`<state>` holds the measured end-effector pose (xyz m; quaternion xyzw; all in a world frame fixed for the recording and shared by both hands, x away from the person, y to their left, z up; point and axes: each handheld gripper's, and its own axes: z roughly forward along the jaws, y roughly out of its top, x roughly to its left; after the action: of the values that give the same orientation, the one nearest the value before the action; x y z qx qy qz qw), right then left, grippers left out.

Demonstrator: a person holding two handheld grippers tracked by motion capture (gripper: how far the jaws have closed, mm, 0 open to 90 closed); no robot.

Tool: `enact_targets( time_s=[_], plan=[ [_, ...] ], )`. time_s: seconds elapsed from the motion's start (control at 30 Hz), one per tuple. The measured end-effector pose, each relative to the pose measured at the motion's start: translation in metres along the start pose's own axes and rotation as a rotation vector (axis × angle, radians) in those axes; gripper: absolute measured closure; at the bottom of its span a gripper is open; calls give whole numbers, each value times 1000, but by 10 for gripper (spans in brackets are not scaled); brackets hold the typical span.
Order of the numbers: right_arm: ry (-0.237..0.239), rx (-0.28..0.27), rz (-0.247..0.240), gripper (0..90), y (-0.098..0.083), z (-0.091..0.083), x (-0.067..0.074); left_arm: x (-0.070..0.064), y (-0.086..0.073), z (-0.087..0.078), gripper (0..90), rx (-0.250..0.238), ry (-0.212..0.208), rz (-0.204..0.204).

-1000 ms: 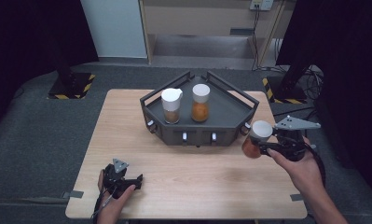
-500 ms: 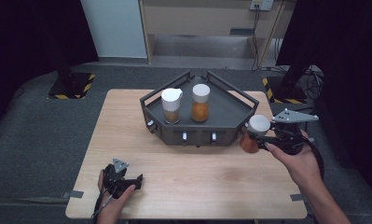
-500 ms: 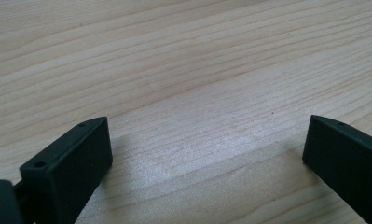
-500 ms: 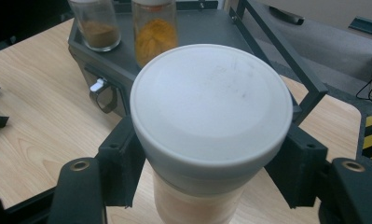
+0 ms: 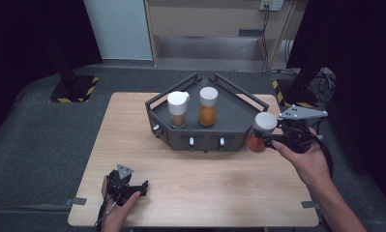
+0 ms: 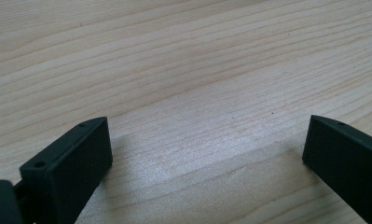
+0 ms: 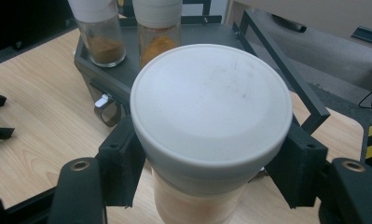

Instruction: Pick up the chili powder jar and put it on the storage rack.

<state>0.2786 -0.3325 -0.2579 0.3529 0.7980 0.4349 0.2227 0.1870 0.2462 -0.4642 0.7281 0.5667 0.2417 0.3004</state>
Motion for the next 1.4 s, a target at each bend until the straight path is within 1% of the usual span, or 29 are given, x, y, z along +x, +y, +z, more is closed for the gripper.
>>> enact_targets(
  time_s=[0.4, 0.57, 1.4],
  plan=[
    [-3, -14, -2, 343, 14, 2, -2, 0, 0, 0, 0, 0, 0, 0],
    [-7, -9, -9, 344, 20, 5, -2, 0, 0, 0, 0, 0, 0, 0],
    [-13, -24, 2, 343, 39, 26, -11, 0, 1, 0, 0, 3, -1, 2]
  ],
)
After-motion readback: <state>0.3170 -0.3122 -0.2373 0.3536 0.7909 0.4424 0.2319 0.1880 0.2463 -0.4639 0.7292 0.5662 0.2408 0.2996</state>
